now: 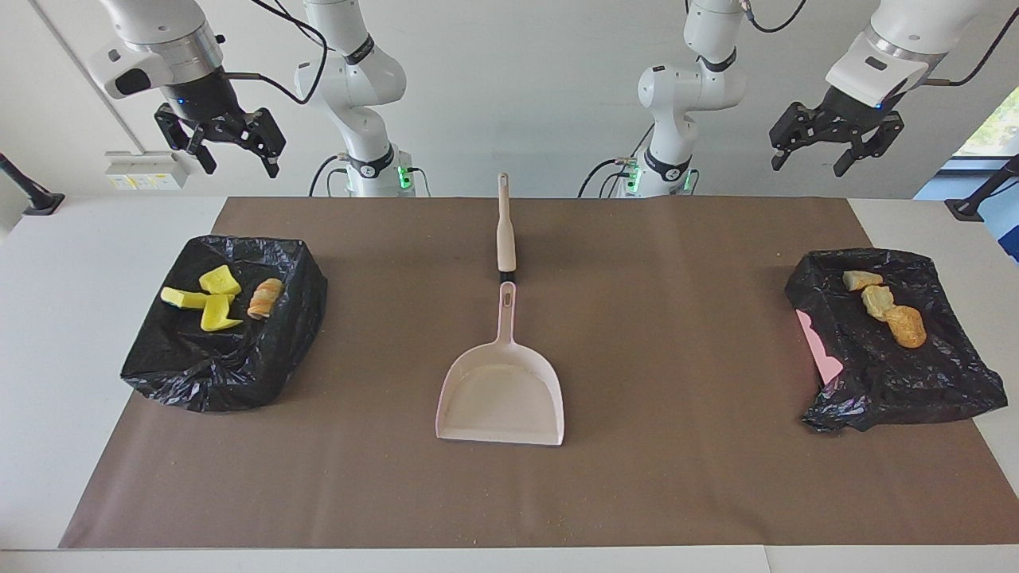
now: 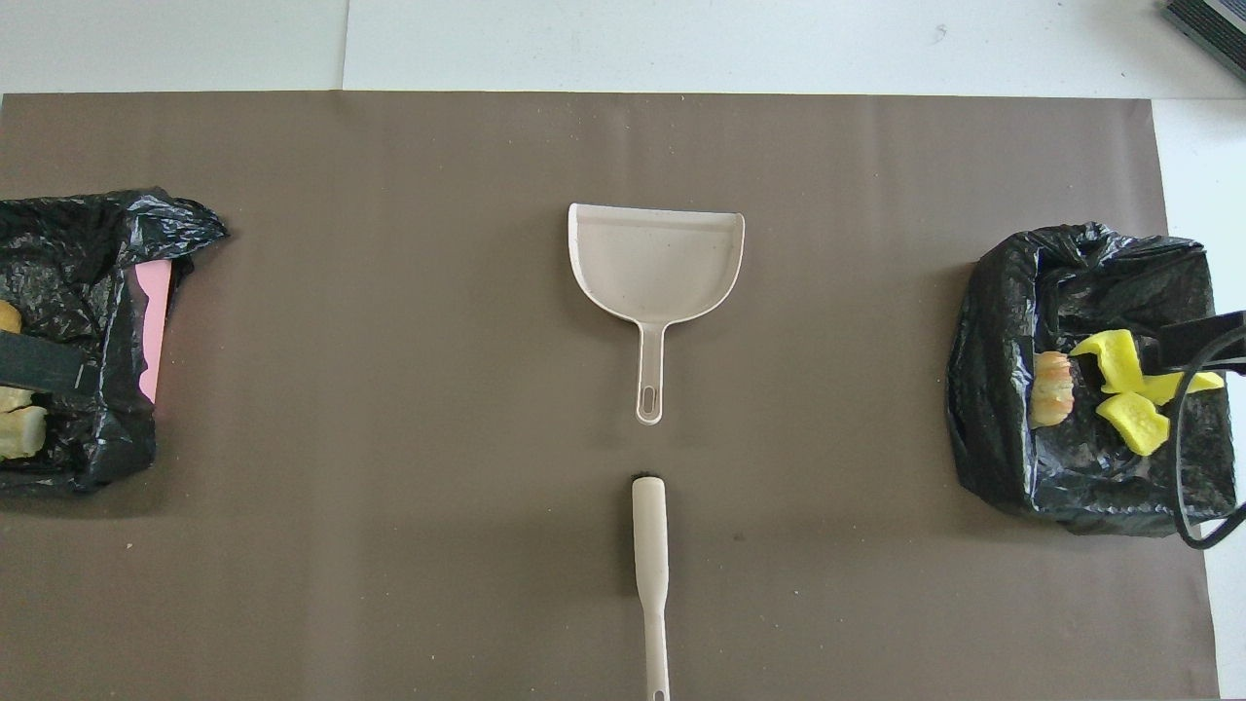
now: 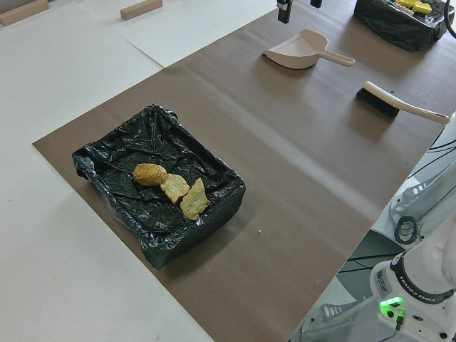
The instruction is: Sweep and dump trash in bin
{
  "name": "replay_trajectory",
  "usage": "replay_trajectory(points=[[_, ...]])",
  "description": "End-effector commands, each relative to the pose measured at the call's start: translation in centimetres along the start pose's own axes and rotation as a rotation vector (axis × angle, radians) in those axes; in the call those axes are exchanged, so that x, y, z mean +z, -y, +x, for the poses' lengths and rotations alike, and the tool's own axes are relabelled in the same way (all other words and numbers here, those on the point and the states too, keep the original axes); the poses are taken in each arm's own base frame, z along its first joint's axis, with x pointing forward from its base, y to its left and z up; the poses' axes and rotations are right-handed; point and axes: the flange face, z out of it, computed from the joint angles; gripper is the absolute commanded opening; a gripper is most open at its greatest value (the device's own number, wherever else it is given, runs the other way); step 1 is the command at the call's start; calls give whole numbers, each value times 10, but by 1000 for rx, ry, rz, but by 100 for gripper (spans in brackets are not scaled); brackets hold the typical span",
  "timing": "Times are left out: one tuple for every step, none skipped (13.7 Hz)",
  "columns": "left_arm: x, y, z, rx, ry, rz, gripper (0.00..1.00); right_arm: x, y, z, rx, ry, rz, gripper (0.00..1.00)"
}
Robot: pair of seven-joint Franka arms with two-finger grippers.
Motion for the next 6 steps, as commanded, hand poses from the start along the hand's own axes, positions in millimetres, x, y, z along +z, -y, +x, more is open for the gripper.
replay_trajectory(points=[[-5, -1, 1, 7, 10, 5, 100, -3, 5, -8, -32, -10, -3, 100], [-6, 1, 1, 2, 5, 4, 100, -4, 3, -11, -37, -4, -13, 100], [-6, 2, 2, 1, 0, 3, 100, -2, 0, -12, -33, 1, -12, 100], [-5, 2, 3, 0, -3, 3, 100, -2, -2, -12, -30, 1, -12, 100], [-5, 2, 3, -2, -5, 2, 100, 1, -3, -12, -27, 4, -12, 100], [-5, 2, 4, -1, -10, 7, 100, 3, -2, -12, -30, 6, -10, 100]])
